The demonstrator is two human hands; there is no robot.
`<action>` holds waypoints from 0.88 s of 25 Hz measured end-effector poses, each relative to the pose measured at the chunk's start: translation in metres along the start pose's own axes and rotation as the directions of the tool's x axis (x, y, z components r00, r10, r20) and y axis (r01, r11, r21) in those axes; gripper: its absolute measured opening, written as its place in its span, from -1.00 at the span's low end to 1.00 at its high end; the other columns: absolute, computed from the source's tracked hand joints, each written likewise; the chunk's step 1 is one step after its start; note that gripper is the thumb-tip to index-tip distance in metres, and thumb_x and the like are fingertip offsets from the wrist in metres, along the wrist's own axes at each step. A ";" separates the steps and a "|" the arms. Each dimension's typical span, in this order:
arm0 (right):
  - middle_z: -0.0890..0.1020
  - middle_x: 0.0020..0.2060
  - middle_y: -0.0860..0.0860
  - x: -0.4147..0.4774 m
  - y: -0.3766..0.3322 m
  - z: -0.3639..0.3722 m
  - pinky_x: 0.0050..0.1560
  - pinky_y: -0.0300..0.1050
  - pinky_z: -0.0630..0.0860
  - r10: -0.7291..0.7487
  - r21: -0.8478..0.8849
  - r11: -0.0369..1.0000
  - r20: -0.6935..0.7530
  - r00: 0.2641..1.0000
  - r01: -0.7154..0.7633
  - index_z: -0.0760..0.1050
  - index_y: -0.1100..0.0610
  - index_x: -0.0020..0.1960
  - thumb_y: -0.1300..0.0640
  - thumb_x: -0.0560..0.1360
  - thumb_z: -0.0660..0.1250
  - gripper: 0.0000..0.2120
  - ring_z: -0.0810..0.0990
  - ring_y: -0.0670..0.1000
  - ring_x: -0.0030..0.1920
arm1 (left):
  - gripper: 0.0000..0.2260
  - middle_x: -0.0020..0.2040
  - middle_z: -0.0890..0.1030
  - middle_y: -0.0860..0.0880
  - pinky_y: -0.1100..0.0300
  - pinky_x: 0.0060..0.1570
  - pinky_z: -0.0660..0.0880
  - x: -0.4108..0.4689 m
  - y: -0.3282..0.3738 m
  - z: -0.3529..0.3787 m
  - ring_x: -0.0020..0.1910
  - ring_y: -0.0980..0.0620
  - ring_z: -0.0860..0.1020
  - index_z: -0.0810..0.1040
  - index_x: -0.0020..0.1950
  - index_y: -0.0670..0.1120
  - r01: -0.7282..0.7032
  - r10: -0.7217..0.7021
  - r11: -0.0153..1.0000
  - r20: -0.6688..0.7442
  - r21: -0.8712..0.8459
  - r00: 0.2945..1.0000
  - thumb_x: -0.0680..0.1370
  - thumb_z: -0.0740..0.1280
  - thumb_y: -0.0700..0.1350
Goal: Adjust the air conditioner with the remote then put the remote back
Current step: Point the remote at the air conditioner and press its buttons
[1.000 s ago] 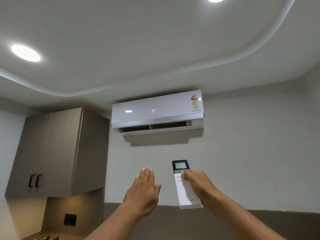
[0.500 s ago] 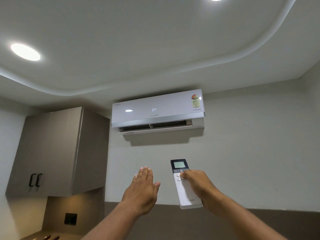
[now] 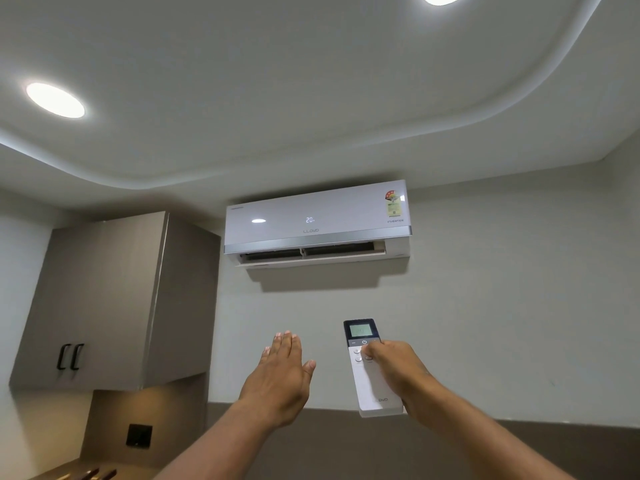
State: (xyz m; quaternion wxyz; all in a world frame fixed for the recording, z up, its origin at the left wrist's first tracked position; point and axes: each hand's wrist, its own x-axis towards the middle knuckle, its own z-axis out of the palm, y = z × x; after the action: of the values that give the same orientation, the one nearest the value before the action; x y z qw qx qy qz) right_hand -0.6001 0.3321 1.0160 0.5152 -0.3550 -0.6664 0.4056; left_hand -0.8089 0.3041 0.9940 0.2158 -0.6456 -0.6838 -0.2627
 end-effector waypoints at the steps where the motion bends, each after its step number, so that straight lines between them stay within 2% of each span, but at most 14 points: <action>1: 0.60 -0.37 0.07 0.000 0.000 0.000 -0.27 -0.12 0.46 -0.002 0.004 1.000 0.003 1.000 0.002 0.51 0.13 -0.22 0.17 0.47 0.24 -0.87 0.56 0.10 -0.39 | -0.44 0.60 -0.17 -0.08 0.09 0.49 -0.19 -0.001 0.000 0.000 0.56 0.00 -0.20 -0.17 0.57 -0.14 0.001 -0.001 1.000 0.001 -0.006 1.000 0.65 -0.15 0.12; 14: 0.66 -0.28 0.07 0.001 0.009 -0.008 -0.17 -0.05 0.52 -0.006 0.011 1.000 -0.043 0.999 0.007 0.56 0.11 -0.11 0.13 0.51 0.26 -0.87 0.61 0.12 -0.30 | -0.44 0.60 -0.16 -0.08 0.09 0.50 -0.19 0.005 0.020 0.010 0.56 0.01 -0.20 -0.16 0.57 -0.13 -0.070 0.070 0.996 0.009 -0.060 0.997 0.65 -0.14 0.11; 22: 0.68 -0.22 0.10 -0.010 0.018 -0.049 -0.05 0.05 0.56 0.018 -0.027 0.999 -0.125 0.992 -0.022 0.58 0.10 -0.05 0.10 0.49 0.26 -0.85 0.63 0.15 -0.23 | -0.44 0.60 -0.16 -0.07 0.10 0.50 -0.19 0.019 0.071 0.030 0.56 0.02 -0.21 -0.16 0.57 -0.13 -0.175 0.178 0.975 0.010 -0.139 0.984 0.65 -0.14 0.10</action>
State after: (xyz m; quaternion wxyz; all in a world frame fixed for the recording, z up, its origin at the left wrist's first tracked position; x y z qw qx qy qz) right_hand -0.5496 0.3394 1.0027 0.5466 -0.3935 -0.6350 0.3784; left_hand -0.7380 0.3405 0.9887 0.1856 -0.7200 -0.6064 -0.2818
